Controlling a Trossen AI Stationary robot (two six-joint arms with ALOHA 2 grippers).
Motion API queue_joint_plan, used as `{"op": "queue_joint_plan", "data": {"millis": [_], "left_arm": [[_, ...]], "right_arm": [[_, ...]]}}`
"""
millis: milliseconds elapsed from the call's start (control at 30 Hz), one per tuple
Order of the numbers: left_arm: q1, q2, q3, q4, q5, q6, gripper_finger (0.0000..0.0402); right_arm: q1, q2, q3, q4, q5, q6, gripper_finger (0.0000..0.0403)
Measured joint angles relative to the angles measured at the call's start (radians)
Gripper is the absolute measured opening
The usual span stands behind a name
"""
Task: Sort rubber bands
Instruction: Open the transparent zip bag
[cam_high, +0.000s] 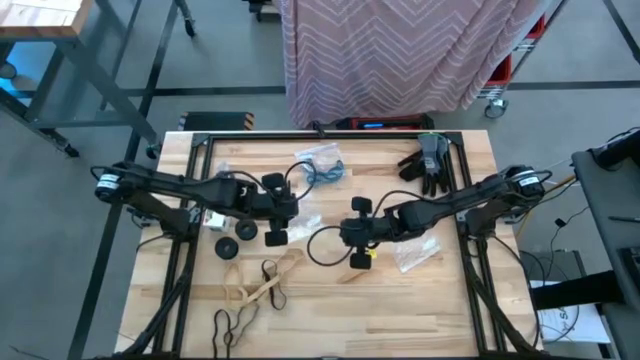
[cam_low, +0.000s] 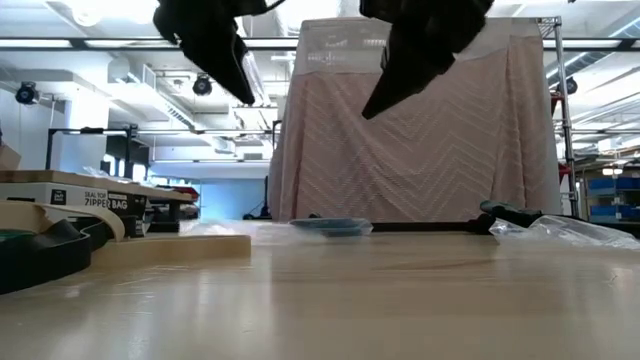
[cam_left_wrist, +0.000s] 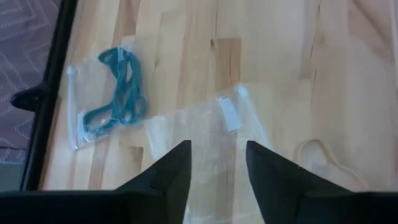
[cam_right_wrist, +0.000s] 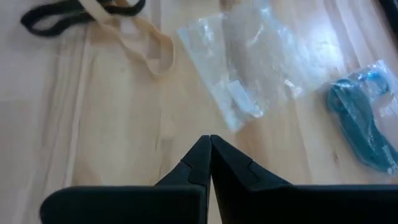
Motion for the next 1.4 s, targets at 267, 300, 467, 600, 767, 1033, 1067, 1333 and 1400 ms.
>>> {"op": "queue_joint_plan", "data": {"millis": [267, 300, 467, 600, 767, 1033, 1067, 1333, 1400], "left_arm": [[-0.01, -0.018, -0.14, 0.032, 0.001, -0.077, 0.009], [-0.009, -0.022, -0.168, 0.055, 0.001, -0.094, 0.009], [0.036, -0.034, -0.348, 0.225, -0.009, -0.142, 0.0104], [0.114, -0.014, -0.479, 0.437, 0.003, -0.132, 0.0118], [0.197, 0.032, -0.574, 0.604, 0.032, -0.081, 0.0126], [0.232, 0.144, -0.617, 0.749, 0.125, -0.007, 0.0113], [0.232, 0.155, -0.617, 0.76, 0.128, 0.002, 0.0111], [0.233, 0.22, -0.615, 0.834, 0.138, 0.034, 0.01], [0.233, 0.228, -0.616, 0.844, 0.138, 0.041, 0.0101]], "right_arm": [[0.009, 0.019, -0.207, 0.354, 0.003, -0.111, 0.0005], [0.008, 0.03, -0.223, 0.392, 0.01, -0.141, 0.0011], [-0.025, 0.148, -0.208, 0.467, 0.064, -0.287, 0.0072], [-0.063, 0.261, -0.162, 0.438, 0.132, -0.388, 0.0122], [-0.1, 0.341, -0.14, 0.456, 0.208, -0.536, 0.0154], [-0.134, 0.387, -0.136, 0.536, 0.189, -0.733, 0.0159], [-0.137, 0.388, -0.135, 0.543, 0.179, -0.753, 0.0158], [-0.148, 0.385, -0.135, 0.56, 0.141, -0.795, 0.0146], [-0.149, 0.385, -0.135, 0.567, 0.14, -0.797, 0.014]]}}
